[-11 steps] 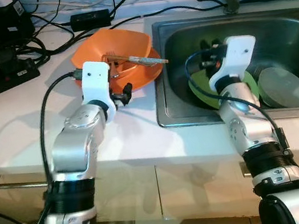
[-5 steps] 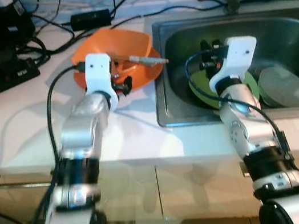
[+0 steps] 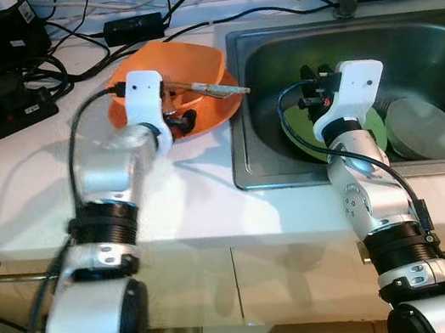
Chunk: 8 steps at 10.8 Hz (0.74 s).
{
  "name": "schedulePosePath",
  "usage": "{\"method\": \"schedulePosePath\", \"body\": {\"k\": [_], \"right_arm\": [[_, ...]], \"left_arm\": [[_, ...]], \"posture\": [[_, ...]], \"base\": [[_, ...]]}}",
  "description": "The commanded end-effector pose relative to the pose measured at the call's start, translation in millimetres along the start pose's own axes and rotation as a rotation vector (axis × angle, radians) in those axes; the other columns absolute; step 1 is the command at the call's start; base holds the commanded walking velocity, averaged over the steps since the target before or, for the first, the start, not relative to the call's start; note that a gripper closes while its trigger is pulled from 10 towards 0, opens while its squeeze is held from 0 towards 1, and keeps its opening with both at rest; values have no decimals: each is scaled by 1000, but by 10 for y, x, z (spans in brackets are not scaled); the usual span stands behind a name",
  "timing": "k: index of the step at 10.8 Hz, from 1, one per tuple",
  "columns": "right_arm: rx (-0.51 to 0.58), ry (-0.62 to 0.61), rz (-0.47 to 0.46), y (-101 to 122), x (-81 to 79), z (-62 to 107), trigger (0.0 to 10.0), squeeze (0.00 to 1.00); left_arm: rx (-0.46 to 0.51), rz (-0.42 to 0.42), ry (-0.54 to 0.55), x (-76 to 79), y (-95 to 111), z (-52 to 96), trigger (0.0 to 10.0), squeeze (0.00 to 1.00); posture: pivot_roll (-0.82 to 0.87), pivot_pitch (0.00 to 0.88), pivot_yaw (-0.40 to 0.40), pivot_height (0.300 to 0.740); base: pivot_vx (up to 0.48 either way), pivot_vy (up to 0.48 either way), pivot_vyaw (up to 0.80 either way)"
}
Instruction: Kitchen organization
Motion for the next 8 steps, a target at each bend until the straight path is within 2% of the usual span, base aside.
{"method": "schedulePosePath", "body": {"k": [1, 4, 7, 8], "right_arm": [[4, -4, -2, 29, 16, 2, 10000, 0], [-2, 5, -11, 13, -20, 1, 10000, 0], [-4, 26, -21, 18, -82, -39, 10000, 0], [-2, 29, -22, 28, -86, -49, 10000, 0]], "left_arm": [[-80, 7, -8, -19, -164, 4, 10000, 0], [-156, 13, -36, -30, -434, 266, 10000, 0], [-214, 85, -33, 50, -772, 666, 10000, 0], [-212, 101, -20, 47, -775, 757, 10000, 0]], "posture": [[201, 161, 52, 740], [229, 170, 52, 740], [265, 179, 33, 740], [273, 181, 34, 740]], "base": [[0, 0, 0], [0, 0, 0], [0, 0, 0], [0, 0, 0]]}}
Point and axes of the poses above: a point about 5 cm out from each wrist's last joint towards the gripper, its own z axis pointing back from the gripper into the wrist, its own y axis along the axis of the wrist's last joint, x = y × z, the point moved 5 cm from there along -z, pointing out of the wrist towards the gripper, and after that the axes turned 14 degrees about z, right-handed, at the moved point
